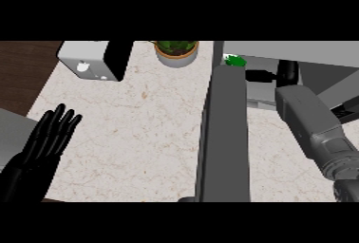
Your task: Pick up the milk, place it into the microwave and close the microwave
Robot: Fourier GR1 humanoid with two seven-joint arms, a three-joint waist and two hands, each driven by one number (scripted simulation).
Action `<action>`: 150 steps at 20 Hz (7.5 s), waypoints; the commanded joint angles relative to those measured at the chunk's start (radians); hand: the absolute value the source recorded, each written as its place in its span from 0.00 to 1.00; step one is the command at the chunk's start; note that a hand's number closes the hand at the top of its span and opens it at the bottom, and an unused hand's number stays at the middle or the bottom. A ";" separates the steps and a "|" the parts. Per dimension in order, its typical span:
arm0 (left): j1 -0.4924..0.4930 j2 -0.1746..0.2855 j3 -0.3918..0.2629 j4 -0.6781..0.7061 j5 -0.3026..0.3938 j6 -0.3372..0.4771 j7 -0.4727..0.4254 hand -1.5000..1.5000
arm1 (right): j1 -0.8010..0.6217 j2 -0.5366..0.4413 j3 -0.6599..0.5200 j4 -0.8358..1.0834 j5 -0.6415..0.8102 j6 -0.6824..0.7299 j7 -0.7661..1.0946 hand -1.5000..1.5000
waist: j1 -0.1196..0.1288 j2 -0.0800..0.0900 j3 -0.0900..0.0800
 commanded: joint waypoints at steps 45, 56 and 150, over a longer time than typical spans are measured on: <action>-0.252 0.004 -0.381 0.541 -0.401 -0.048 -0.143 1.00 | 0.695 0.178 0.089 -0.546 -0.071 0.451 -0.216 0.00 | -0.183 -0.074 -0.010; -0.278 -0.010 -0.651 0.751 -0.395 0.095 -0.256 1.00 | 1.136 0.163 0.196 -1.215 -0.103 0.471 -0.028 0.00 | -0.189 -0.072 -0.011; -1.119 -0.011 -0.900 1.304 0.826 0.967 -0.598 1.00 | 1.191 -0.264 0.115 -2.048 -0.819 0.910 0.518 0.00 | -0.510 0.032 -0.007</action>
